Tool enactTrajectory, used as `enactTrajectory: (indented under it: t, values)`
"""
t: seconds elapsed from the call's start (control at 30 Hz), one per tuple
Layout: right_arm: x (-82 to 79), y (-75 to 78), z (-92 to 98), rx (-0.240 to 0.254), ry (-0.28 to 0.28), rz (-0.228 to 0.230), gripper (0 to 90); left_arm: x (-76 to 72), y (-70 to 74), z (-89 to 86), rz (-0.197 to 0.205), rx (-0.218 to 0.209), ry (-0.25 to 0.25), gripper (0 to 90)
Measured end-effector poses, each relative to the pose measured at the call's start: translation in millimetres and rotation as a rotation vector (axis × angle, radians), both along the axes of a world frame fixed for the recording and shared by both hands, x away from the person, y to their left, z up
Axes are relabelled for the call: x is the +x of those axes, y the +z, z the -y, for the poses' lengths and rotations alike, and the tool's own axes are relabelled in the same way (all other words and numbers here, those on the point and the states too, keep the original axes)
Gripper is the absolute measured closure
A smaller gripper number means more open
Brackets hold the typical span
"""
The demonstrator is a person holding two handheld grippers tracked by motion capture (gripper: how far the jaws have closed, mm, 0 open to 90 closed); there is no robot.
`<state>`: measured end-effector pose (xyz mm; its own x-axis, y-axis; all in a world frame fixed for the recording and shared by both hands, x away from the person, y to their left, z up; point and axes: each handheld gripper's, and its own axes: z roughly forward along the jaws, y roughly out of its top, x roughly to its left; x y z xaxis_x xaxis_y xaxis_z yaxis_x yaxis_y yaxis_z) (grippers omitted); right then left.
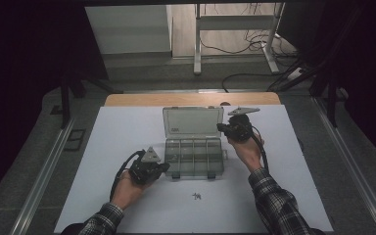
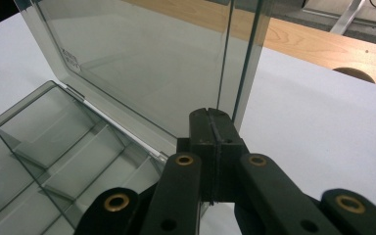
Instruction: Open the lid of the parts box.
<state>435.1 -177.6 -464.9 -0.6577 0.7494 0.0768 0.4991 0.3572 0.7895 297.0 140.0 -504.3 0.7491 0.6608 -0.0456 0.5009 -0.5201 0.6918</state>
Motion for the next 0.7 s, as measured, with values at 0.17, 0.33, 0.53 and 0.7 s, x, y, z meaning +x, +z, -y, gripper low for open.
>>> enactTrajectory:
  t: [0.17,0.33,0.53,0.7]
  values:
    - [2.7,-2.9,-0.2,-0.006,-0.003,-0.007,89.0,-0.1,0.0,0.3,0.002,0.003,0.000,88.4]
    - [6.0,-5.8,0.1,-0.016,-0.010,-0.011,89.0,0.0,-0.1,0.3,0.001,0.002,0.000,88.4]
    - [9.6,-9.6,1.4,-0.023,-0.022,-0.026,89.0,0.1,-0.1,0.3,0.001,0.001,0.000,88.4]
    - [10.8,-12.1,1.3,-0.033,-0.024,-0.030,88.9,0.0,0.0,0.4,0.000,0.002,0.001,88.4]
